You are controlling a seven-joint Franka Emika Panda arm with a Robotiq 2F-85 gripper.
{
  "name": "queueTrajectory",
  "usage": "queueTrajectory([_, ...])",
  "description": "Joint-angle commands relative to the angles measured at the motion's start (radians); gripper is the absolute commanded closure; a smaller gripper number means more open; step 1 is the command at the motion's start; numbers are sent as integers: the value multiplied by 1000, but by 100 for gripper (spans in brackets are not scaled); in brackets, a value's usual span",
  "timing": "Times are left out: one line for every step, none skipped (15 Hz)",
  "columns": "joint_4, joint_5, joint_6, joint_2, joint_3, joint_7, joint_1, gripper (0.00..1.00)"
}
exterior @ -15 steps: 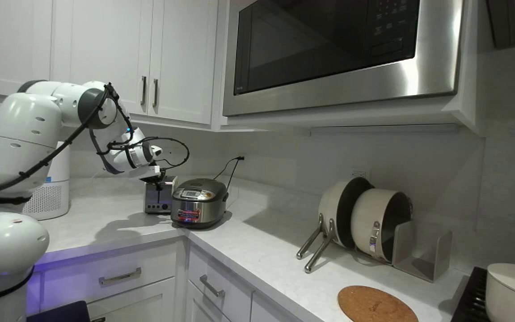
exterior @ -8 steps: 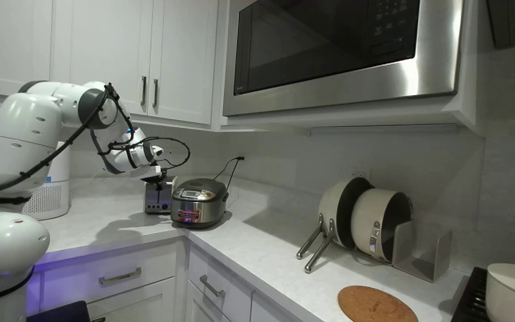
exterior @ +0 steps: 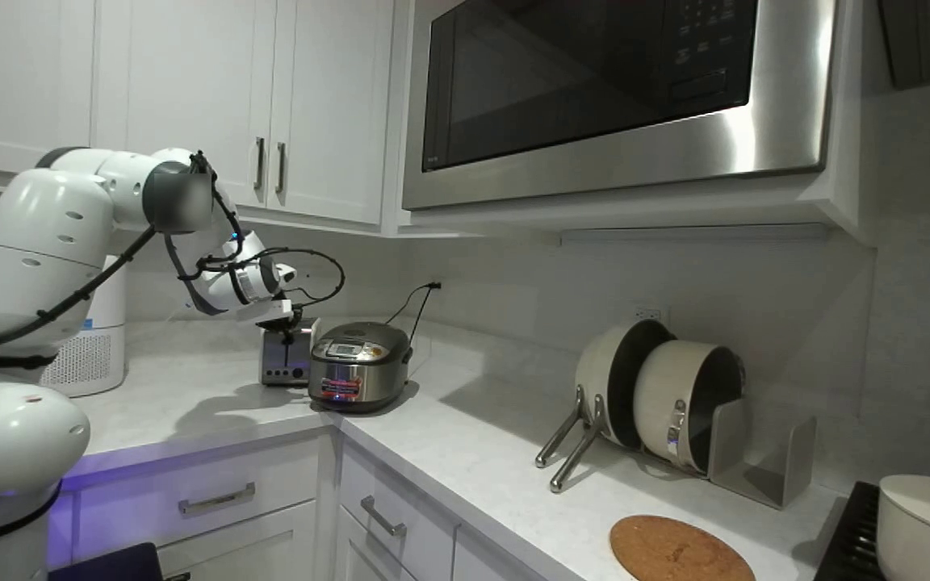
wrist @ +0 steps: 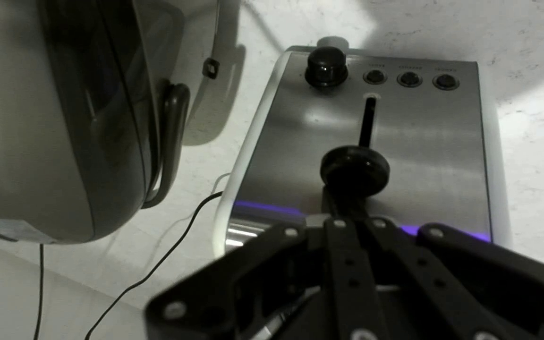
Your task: Push the lever on the toaster downwards
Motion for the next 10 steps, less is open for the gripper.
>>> queueTrajectory([38, -26, -31, 37, -13, 30, 20, 100])
queueTrajectory([38, -26, -32, 40, -13, 30, 21, 100])
queueTrajectory([37, -26, -33, 44, -13, 30, 21, 100])
queueTrajectory([36, -23, -33, 49, -13, 29, 21, 100])
queueTrajectory([36, -21, -34, 53, -12, 28, 21, 100])
queueTrajectory([35, -21, -34, 59, -13, 27, 21, 100])
queueTrajectory([35, -20, -34, 63, -13, 27, 21, 100])
queueTrajectory([34, -17, -34, 68, -12, 25, 20, 100])
queueTrajectory([34, -15, -32, 73, -11, 24, 19, 100])
queueTrajectory([33, -10, -32, 78, -9, 21, 17, 100])
